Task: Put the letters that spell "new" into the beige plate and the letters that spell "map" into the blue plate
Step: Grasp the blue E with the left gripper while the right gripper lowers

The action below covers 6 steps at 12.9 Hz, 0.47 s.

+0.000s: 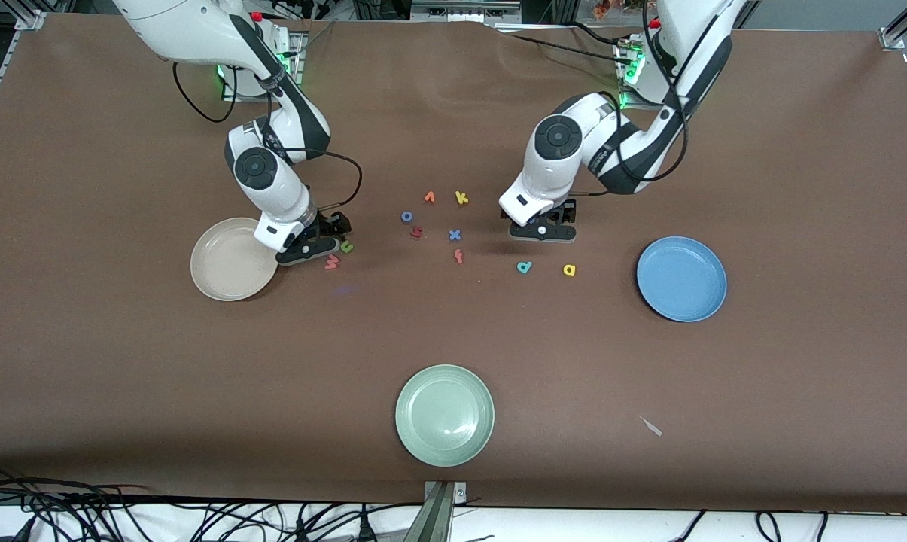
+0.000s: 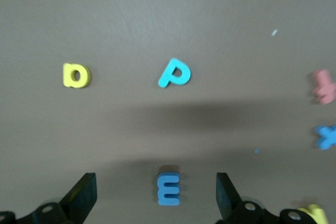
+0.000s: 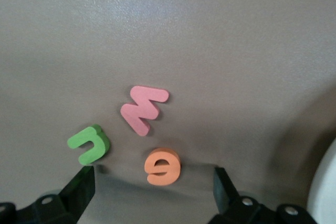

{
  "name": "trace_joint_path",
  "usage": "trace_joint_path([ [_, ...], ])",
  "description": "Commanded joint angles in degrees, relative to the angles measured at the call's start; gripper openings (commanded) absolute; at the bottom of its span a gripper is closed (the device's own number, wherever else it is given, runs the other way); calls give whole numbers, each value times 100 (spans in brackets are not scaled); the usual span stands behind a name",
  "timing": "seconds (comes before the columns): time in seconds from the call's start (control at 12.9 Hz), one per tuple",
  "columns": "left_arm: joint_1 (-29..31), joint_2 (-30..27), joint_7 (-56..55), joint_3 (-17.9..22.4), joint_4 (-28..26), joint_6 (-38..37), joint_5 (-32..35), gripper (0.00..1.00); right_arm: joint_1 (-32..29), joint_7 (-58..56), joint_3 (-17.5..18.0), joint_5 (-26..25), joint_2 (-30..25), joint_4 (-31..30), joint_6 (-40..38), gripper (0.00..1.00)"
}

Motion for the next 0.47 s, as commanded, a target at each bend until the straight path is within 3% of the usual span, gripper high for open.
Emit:
trace_joint_path([
  [0.0,-93,324,-189,11,17,71,384,96,-12,57,7,-128,-42,-125,111,100],
  [0.39,-216,562,-119,11,8,19,410,71,-12,48,-11,-154,-42,-231,225,95],
])
